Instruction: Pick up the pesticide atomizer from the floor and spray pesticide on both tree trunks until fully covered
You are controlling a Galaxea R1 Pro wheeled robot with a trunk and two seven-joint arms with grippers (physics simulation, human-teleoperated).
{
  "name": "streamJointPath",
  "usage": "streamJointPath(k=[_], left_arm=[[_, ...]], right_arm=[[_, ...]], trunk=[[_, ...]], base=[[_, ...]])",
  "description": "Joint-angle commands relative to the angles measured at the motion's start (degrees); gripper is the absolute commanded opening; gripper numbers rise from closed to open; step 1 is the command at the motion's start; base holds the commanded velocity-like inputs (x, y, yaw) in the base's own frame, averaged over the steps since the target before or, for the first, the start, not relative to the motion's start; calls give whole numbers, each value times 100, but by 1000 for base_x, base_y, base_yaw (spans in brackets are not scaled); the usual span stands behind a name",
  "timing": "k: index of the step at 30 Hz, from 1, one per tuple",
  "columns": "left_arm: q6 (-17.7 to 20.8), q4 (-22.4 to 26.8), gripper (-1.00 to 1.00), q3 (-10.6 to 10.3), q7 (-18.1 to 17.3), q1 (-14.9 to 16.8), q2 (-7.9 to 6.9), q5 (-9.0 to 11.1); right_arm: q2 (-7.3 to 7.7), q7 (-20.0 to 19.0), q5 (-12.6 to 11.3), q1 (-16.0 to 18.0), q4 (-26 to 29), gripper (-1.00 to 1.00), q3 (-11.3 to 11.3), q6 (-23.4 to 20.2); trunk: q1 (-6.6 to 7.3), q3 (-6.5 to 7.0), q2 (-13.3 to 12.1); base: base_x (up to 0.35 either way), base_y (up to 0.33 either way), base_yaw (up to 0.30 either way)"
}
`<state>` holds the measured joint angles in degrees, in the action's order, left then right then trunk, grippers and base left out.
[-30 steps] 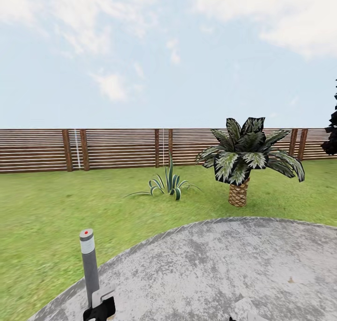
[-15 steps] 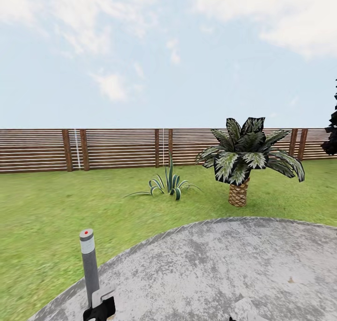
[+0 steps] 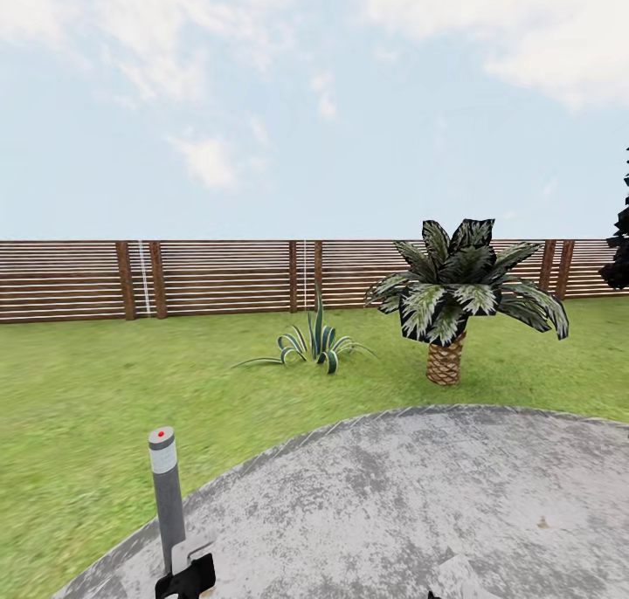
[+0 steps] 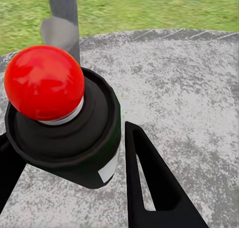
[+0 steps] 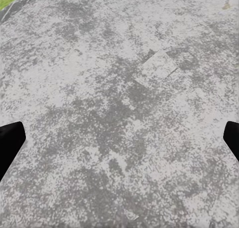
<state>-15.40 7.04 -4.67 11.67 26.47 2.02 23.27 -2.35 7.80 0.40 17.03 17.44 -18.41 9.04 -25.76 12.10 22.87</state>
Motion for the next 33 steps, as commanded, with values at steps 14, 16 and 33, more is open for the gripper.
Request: streamJointPath(k=[14,16,33], left_arm=[[-16,-1,-100,-51,28,4,0,37],[-16,-2,-100,-51,28,5,0,37],[-16,-1,-100,-51,28,6,0,38]], right_arm=[[-3,11,4,2,0,100,-13,19],[-7,11,4,2,0,100,-14,19],[6,11,-34,2,2,100,-56,19]], trunk=[[-2,-3,5],[-2,-3,5],[-2,-125,5]], base=[[0,0,0],[0,0,0],[0,0,0]])
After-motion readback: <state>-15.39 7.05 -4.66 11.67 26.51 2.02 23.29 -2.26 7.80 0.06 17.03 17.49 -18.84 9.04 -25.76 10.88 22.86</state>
